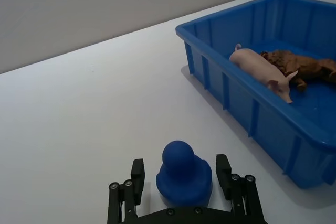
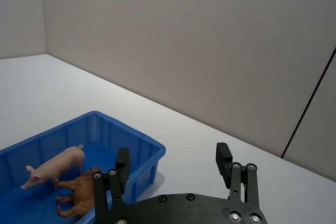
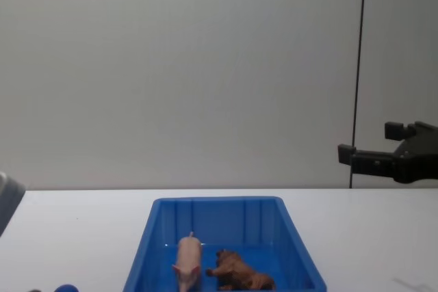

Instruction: Pick up the two dolls from the table and place them into the box.

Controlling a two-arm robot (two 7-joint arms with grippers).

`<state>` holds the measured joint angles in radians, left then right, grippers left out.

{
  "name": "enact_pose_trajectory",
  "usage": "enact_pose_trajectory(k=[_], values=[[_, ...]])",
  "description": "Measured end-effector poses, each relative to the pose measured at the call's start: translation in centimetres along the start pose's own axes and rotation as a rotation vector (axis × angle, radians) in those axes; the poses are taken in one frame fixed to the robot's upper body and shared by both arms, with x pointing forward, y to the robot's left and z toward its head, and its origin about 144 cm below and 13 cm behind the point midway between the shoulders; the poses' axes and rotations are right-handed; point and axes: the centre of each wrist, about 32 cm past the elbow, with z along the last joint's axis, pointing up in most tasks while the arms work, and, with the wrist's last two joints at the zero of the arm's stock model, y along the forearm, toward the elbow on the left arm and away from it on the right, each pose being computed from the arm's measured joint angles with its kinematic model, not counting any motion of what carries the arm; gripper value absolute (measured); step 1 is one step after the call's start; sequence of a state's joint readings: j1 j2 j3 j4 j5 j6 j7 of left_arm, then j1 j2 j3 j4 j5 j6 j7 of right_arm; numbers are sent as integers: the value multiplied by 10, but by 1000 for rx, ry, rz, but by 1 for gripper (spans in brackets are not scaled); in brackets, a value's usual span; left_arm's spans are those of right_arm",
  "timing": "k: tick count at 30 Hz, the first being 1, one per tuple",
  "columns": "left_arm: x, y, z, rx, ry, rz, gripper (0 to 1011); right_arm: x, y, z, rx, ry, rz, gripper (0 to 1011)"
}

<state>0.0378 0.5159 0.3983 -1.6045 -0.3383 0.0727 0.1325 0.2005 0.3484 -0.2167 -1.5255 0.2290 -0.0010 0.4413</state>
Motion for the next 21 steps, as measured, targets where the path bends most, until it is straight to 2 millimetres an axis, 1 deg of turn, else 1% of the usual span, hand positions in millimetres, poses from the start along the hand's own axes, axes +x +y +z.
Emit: enact_pose_trajectory(k=[5, 6, 7, 8, 10, 12, 16, 21], values=[[4, -3, -5, 15, -5, -5, 744, 0, 0, 0, 0, 0, 0, 1001], [4, -3, -6, 17, -5, -6, 730, 0, 0, 0, 0, 0, 0, 1001], [4, -4, -6, 18, -6, -7, 684, 0, 0, 0, 0, 0, 0, 1001], [5, -4, -6, 18, -6, -7, 672, 0, 0, 0, 0, 0, 0, 1001], [7, -5, -7, 17, -11, -8, 578, 0, 0, 0, 0, 0, 0, 1001], [8, -5, -6, 14, -13, -8, 575, 0, 0, 0, 0, 0, 0, 1001], [11, -7, -4, -1, -23, -10, 535, 0, 0, 0, 0, 0, 0, 1001], [15, -8, 7, -44, -42, -12, 496, 0, 0, 0, 0, 0, 0, 1001]])
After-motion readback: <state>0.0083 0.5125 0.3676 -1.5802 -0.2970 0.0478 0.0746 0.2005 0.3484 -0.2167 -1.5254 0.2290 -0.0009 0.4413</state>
